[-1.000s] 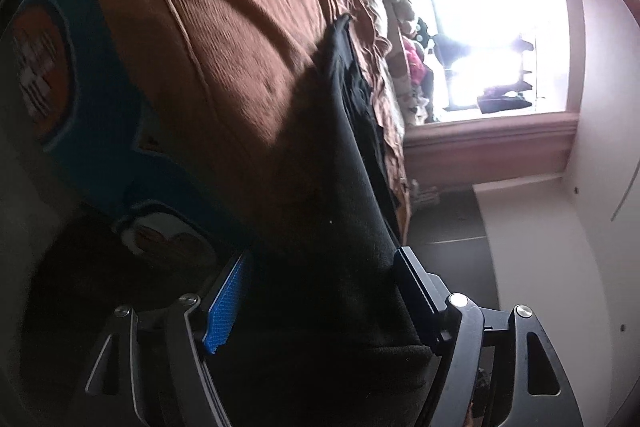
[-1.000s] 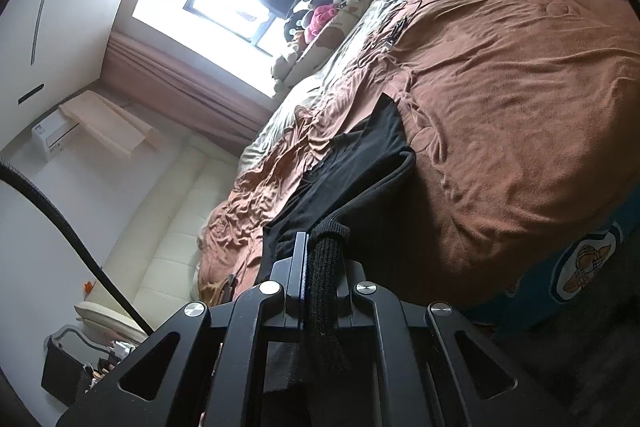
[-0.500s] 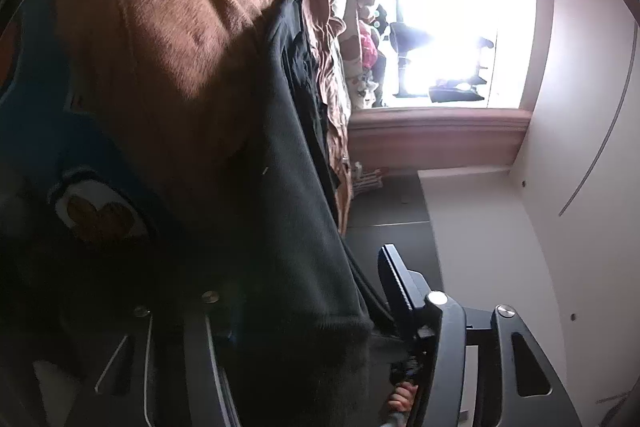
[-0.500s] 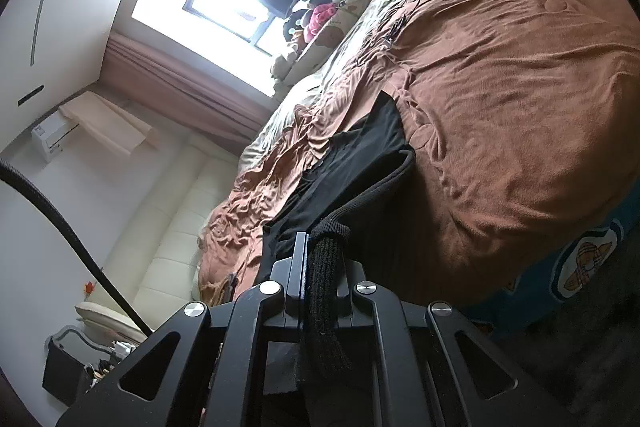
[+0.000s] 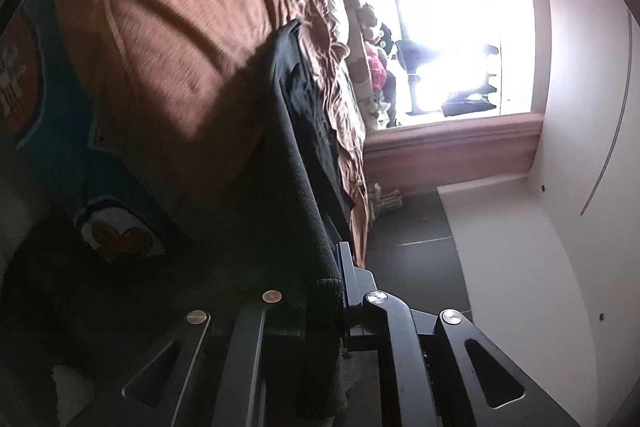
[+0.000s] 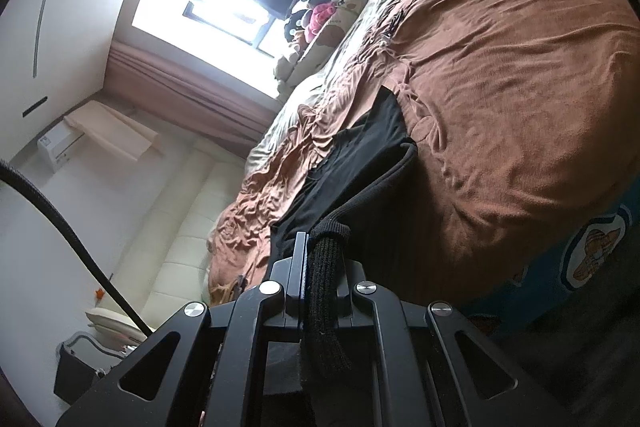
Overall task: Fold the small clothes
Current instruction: 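Lift the hem with both tools and raise it off the bed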
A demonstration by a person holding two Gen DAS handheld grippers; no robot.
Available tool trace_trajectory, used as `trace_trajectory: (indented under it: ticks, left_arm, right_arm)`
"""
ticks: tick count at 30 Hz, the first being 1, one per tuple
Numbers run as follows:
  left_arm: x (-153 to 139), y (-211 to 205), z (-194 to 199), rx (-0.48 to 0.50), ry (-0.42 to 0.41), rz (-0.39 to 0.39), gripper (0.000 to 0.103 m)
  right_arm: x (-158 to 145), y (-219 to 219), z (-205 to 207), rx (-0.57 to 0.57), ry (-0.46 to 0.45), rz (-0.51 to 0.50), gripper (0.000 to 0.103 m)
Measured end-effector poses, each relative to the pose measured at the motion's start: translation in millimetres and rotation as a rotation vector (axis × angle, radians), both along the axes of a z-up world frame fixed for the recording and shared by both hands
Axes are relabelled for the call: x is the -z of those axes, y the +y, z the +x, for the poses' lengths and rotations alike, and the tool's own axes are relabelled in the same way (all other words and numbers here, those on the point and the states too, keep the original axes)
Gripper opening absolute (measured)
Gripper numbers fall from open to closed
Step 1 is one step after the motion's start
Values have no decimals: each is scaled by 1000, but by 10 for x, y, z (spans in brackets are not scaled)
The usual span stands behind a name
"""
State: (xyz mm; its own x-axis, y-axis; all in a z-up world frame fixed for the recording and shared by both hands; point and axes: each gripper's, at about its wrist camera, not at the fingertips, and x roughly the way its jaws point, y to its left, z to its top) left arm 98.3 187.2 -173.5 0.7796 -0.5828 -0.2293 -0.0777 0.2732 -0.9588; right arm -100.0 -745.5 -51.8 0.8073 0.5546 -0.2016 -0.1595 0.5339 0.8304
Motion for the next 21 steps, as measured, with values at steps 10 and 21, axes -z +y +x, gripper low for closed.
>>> trace_trajectory:
  ticks: [10,21]
  left_arm:
    - [-469,132,-126,-75,15,114,9]
    - [-1013,102,-380,-105,-66,139,9]
  right_arm:
    - [100,7,-29,-27,-27,78,5]
    - [9,32,-134,-38,-88,97,5]
